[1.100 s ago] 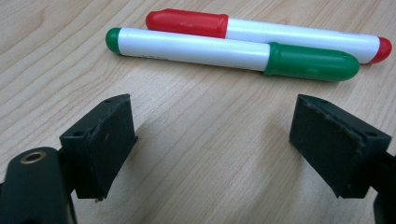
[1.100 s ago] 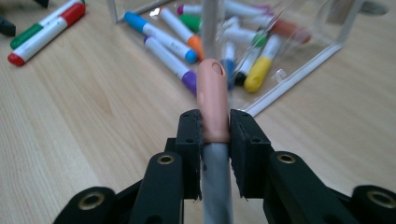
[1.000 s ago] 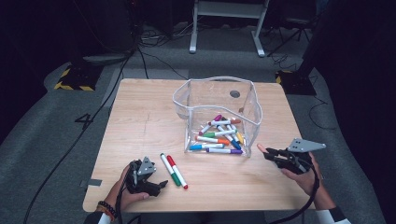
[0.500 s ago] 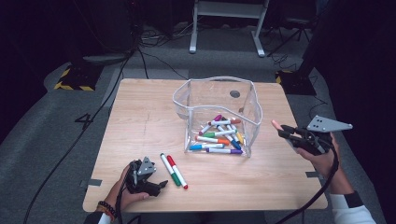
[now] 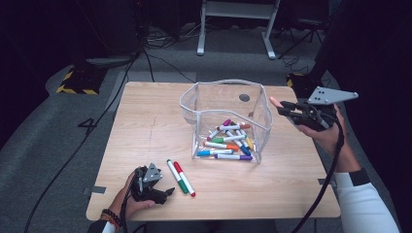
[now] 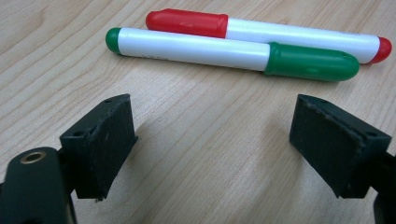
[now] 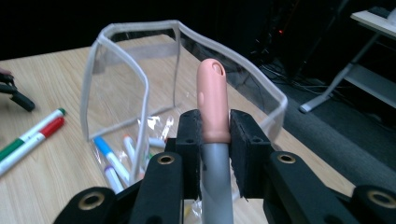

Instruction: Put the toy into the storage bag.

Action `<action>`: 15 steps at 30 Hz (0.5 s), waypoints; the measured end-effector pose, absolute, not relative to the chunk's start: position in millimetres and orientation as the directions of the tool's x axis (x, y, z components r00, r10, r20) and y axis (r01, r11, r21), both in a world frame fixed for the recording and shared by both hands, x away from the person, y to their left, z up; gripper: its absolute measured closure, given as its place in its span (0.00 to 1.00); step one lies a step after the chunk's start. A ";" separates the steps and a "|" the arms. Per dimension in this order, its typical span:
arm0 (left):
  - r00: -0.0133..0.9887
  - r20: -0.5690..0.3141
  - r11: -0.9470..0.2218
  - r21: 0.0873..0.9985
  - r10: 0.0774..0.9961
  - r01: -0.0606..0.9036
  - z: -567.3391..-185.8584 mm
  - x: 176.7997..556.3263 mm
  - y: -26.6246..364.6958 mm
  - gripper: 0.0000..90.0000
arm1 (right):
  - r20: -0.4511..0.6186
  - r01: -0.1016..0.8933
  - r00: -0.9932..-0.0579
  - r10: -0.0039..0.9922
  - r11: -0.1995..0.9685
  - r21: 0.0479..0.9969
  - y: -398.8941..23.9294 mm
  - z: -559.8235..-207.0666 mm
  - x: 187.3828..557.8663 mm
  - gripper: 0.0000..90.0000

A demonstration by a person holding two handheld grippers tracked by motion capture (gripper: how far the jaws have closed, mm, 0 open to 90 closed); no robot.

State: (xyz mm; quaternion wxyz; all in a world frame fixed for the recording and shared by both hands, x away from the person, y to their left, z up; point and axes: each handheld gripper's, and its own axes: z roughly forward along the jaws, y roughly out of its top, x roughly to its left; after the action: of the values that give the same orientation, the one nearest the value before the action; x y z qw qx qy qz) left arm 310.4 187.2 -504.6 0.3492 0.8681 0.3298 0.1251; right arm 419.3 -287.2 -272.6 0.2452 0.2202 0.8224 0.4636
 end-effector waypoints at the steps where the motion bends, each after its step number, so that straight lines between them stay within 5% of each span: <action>1: 0.751 -0.013 -0.539 0.689 0.660 0.485 -504.6 310.3 187.2 0.16 | -0.205 0.129 -0.787 0.582 0.480 0.868 -281.5 -269.2 422.0 0.83; 15: 0.751 -0.013 -0.539 0.689 0.660 0.485 -504.6 310.3 187.2 0.16 | -0.217 0.119 -0.859 0.463 0.593 0.796 -199.2 -273.0 462.0 0.83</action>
State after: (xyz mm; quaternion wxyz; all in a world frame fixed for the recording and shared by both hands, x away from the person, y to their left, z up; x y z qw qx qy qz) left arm 310.3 187.2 -504.6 0.3492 0.8681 0.3298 0.1251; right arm 462.0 -199.2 -273.0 0.2055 0.1675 0.8685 0.4189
